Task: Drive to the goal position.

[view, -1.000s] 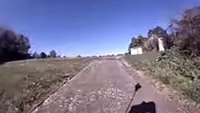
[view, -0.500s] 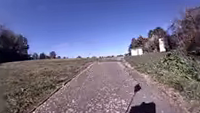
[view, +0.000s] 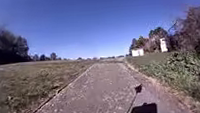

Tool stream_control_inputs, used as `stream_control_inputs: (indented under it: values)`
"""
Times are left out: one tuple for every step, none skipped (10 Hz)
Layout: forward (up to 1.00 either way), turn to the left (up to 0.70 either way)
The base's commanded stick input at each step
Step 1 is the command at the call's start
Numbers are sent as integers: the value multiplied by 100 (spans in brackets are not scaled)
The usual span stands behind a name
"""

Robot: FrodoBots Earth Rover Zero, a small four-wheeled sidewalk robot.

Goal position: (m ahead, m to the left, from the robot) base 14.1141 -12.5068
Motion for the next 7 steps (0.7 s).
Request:
stream_control_inputs:
  values:
    - [70,-33]
    - [70,-34]
    - [70,-34]
    - [70,-34]
    - [70,-34]
    - [70,-33]
    - [70,-28]
